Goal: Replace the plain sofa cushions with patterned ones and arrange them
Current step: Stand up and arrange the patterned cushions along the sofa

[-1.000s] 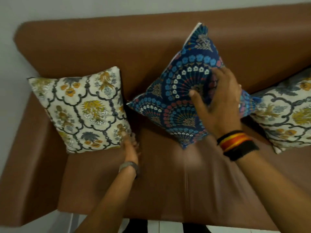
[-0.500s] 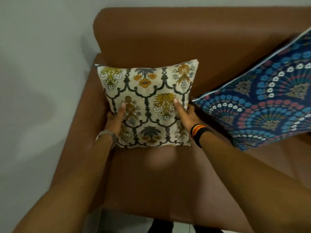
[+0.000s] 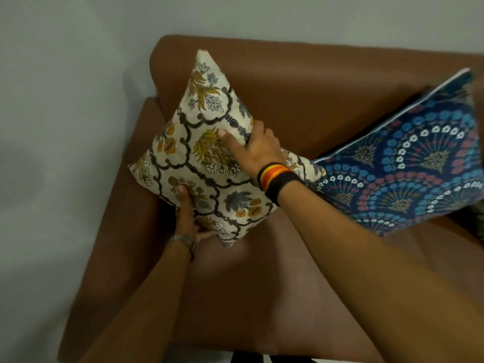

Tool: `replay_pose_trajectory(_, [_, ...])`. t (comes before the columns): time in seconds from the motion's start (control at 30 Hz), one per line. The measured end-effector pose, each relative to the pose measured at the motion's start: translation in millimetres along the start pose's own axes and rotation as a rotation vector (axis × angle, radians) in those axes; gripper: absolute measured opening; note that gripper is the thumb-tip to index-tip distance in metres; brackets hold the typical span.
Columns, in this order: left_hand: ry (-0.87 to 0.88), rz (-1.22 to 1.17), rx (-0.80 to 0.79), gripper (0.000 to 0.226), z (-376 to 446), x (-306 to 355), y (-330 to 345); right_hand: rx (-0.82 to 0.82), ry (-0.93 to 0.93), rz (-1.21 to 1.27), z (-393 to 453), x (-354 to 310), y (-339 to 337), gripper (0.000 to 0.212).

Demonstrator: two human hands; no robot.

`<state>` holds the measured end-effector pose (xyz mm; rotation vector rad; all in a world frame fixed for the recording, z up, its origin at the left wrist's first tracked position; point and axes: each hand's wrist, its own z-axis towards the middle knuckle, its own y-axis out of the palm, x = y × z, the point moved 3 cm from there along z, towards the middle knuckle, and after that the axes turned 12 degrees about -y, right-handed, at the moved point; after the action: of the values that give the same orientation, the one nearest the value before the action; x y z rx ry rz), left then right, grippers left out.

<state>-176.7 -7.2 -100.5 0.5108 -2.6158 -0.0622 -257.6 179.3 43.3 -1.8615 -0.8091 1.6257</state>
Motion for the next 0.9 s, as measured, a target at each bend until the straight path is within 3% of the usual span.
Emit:
replay_pose_trajectory(0.17, [-0.009,-0.057,-0.007,0.108,6.5,2.8,16.8,-0.024,0.014,-0.044,15.5,9.8,-3.7,0.099])
replay_pose_trajectory(0.33, [-0.021,-0.041,-0.024,0.126,7.2,5.4,27.7,-0.025,-0.005,-0.037,21.6,18.7,-7.9,0.099])
replay_pose_trajectory(0.47, [-0.009,-0.054,-0.033,0.098,9.0,5.6,25.6,-0.02,0.0,-0.05,22.0,18.7,-5.4,0.099])
replay_pose_trajectory(0.5, [-0.004,-0.063,-0.038,0.099,9.8,3.7,24.6,-0.018,0.002,-0.051,21.9,18.9,-4.9,0.099])
replay_pose_trajectory(0.63, [0.012,-0.125,0.002,0.143,15.0,-10.0,18.0,0.003,-0.004,-0.036,19.2,21.6,-4.2,0.104])
replay_pose_trajectory(0.83, [-0.038,-0.079,0.085,0.146,6.3,-67.8,44.4,0.091,-0.113,0.0,-3.1,34.3,-13.8,0.109])
replay_pose_trajectory(0.9, [-0.115,-0.021,0.06,0.134,-4.5,-96.9,68.4,0.115,-0.166,-0.023,-20.3,47.2,-24.5,0.102])
